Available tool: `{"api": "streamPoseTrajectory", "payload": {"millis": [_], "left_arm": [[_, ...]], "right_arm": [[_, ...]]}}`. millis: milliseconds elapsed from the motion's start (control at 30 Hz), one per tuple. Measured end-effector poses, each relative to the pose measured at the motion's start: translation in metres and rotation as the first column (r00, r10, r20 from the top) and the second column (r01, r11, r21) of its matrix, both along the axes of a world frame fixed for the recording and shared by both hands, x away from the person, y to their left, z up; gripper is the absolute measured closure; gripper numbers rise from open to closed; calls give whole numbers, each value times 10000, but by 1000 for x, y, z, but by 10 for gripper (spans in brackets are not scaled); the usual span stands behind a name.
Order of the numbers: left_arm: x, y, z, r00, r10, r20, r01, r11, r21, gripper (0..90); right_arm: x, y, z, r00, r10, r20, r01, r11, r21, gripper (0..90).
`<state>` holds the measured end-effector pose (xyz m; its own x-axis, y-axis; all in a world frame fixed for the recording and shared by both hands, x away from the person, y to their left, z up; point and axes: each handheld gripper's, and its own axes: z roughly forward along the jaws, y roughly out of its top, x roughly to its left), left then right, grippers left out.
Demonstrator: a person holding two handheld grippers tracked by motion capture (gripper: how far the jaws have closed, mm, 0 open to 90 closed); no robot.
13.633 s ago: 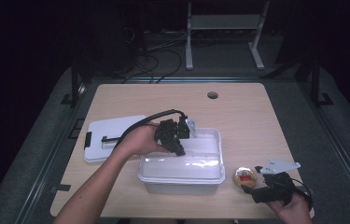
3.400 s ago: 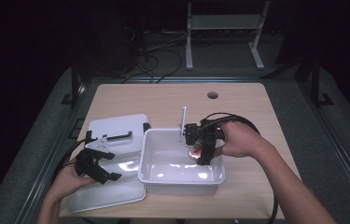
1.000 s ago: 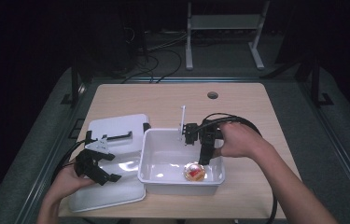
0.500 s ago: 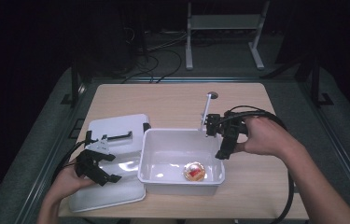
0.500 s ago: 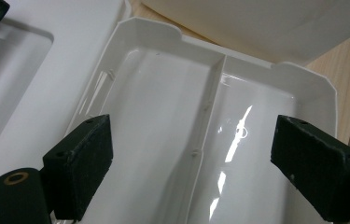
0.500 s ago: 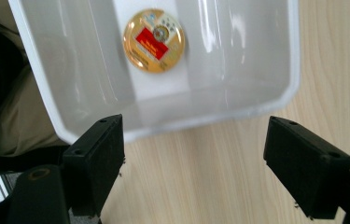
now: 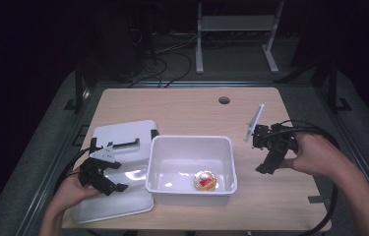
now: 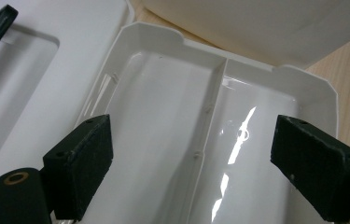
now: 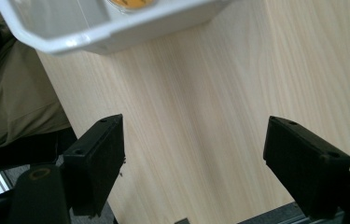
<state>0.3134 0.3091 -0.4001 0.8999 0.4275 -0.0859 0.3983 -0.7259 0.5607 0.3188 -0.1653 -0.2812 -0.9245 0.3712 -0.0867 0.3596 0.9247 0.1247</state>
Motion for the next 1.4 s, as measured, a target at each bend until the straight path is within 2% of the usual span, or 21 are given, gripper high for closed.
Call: {"api": "streamPoseTrajectory", "payload": {"millis": [200,433,567,800,967,1267,1333,1400], "left_arm": [[0,-2,-2,9999,-75,-67,76,9999,117,126],[0,1,1,9999,39,143,-40,10000,55,127],[-1,-1,0,10000,33,67,-34,10000,64,127],[0,-1,0,9999,38,147,-39,10000,59,127],[-1,-1,0,9999,39,153,-40,10000,72,127],[-1,-2,-2,9998,-139,130,137,9997,179,140],[-1,-3,-2,9998,-158,109,156,9997,196,141],[-1,-4,-2,9997,-201,103,199,9996,204,145]], "right_arm": [[-5,-29,-23,9978,-653,-124,659,9965,520,198],[-12,-52,-53,9924,-1212,-203,1226,9870,1035,200],[-16,-59,-68,9886,-1483,-245,1503,9786,1405,199],[-23,-67,-91,9800,-1984,-159,1972,9575,2106,198],[-28,-69,-106,9740,-2262,-83,2223,9490,2237,198],[-40,-76,-127,9558,-2938,65,2779,9108,3053,192],[-44,-77,-130,9505,-3108,48,2913,8963,3344,192],[-47,-78,-133,9470,-3211,129,2969,8898,3466,192]]}}
